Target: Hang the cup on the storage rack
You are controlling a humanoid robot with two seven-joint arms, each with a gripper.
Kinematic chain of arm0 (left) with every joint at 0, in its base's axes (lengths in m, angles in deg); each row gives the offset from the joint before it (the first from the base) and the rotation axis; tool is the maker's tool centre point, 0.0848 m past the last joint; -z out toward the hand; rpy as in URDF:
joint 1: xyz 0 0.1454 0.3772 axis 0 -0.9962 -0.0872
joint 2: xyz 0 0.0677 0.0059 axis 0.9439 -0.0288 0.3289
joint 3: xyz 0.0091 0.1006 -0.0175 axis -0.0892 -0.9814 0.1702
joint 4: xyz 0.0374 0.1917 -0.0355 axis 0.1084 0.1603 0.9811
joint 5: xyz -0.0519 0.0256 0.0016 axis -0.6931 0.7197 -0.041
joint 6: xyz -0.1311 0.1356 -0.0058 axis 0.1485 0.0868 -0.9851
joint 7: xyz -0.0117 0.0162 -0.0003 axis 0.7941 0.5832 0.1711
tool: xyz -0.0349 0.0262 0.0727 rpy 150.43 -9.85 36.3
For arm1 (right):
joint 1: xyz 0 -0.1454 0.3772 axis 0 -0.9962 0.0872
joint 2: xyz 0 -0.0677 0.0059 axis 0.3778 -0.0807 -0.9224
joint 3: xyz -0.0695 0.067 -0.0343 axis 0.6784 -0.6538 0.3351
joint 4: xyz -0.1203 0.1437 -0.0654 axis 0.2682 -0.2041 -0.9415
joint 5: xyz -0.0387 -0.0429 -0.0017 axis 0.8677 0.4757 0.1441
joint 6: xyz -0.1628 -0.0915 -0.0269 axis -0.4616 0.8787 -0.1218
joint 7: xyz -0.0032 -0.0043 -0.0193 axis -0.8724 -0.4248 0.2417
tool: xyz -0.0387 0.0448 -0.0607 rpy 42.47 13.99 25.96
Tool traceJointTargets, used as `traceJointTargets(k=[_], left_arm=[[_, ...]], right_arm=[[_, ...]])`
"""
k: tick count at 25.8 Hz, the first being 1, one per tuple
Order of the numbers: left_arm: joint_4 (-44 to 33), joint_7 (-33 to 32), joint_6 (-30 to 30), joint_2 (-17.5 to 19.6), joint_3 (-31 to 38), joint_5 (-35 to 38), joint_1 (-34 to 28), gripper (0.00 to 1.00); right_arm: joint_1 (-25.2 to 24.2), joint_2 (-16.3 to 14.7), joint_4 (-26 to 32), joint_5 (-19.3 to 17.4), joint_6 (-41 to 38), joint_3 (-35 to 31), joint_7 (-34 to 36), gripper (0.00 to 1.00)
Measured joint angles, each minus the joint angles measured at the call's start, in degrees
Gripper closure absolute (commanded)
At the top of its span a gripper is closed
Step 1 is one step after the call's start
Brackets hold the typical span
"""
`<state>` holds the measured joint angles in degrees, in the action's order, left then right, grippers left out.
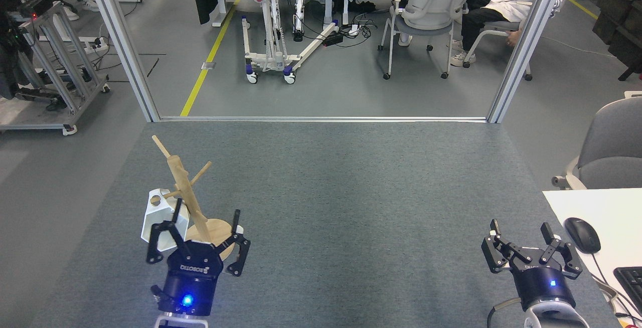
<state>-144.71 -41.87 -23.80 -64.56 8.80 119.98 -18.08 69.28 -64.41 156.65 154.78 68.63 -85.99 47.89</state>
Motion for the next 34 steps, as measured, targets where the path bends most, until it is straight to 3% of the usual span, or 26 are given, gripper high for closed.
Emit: traceJointTargets(k=[5, 10, 16, 24, 34], left_arm=[[-0.50, -7.82, 12.90, -3.75, -0.42, 0.01, 0.64, 0.02], [-0.53, -12.72, 16.37, -8.45, -3.00, -1.90, 1.89, 0.06], [3.24, -18.95, 13.50, -13.41, -5.35, -7.42, 4.53, 0.05], [8.99, -19.87, 7.96, -13.54, -5.98, -9.60, 9.33, 0.02], [10.89, -19.51, 5.54, -13.06, -6.02, -9.66, 11.33, 0.01]], right_arm=[[0.02, -0.05, -0.06, 0.01, -0.01, -1.51, 0.54, 0.00], [-0.09, 0.12, -0.07, -0.10, -0.41, -2.96, 1.35, 0.00], [-0.14, 0.45, -0.16, -0.39, -0.46, -4.20, 5.11, 0.00], [-0.02, 3.05, -0.64, -1.96, -0.21, -6.28, 5.87, 0.00], [0.11, 3.06, -3.40, -2.08, -0.39, -6.43, 6.02, 0.00]])
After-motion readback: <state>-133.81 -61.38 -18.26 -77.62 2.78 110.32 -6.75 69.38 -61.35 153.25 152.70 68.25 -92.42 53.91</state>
